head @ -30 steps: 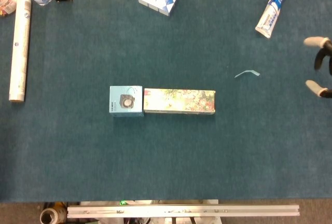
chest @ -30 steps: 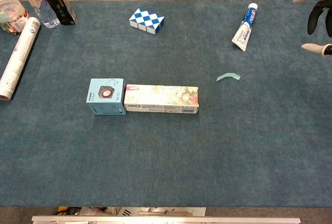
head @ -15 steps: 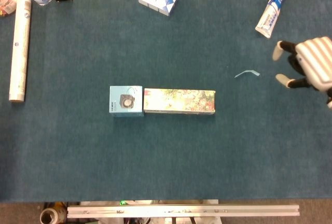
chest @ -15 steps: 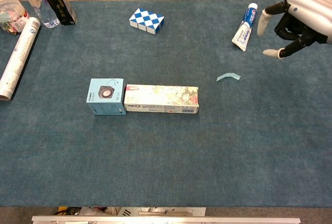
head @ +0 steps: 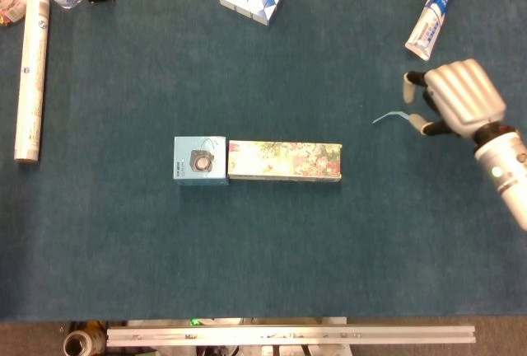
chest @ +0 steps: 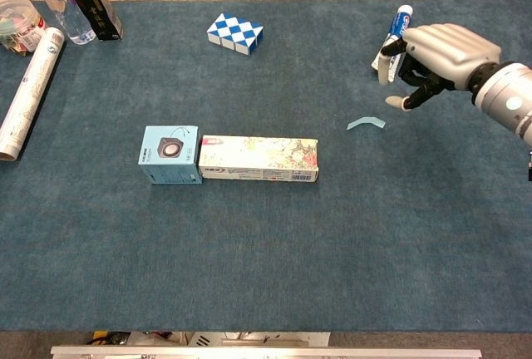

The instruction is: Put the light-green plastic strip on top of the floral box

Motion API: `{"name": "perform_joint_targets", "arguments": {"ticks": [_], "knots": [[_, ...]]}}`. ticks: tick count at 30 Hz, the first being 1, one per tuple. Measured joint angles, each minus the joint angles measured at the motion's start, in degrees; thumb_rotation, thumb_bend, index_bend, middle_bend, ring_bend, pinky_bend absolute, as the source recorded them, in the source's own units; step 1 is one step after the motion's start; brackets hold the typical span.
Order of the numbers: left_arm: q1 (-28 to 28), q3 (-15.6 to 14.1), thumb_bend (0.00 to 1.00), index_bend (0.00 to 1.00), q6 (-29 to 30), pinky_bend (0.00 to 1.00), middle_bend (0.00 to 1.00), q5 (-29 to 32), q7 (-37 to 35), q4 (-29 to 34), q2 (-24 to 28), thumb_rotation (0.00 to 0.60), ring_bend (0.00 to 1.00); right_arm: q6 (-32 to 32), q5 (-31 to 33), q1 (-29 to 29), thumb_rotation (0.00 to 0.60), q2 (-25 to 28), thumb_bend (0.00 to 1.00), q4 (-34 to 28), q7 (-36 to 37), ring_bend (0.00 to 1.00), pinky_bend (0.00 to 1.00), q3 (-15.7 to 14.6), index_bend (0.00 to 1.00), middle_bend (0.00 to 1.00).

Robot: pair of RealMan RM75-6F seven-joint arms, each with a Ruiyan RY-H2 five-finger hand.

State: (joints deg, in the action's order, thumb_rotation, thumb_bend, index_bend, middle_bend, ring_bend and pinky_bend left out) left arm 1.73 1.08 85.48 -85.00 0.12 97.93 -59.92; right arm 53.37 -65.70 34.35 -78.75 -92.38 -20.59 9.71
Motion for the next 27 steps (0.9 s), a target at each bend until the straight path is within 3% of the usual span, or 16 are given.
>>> {"name": "perform_joint_targets", "arguments": {"ticks": [27], "knots": [[-0.11, 0.02, 0.20, 0.13, -0.57, 0.00, 0.13, 1.00, -2.35, -2.61, -1.07, 0.600, 0.10, -4.10, 12.04, 7.48, 0.600, -14.13, 0.23, 14.95, -11.78, 1.00, 1.00, -2.60, 0.54, 0.97]]}}
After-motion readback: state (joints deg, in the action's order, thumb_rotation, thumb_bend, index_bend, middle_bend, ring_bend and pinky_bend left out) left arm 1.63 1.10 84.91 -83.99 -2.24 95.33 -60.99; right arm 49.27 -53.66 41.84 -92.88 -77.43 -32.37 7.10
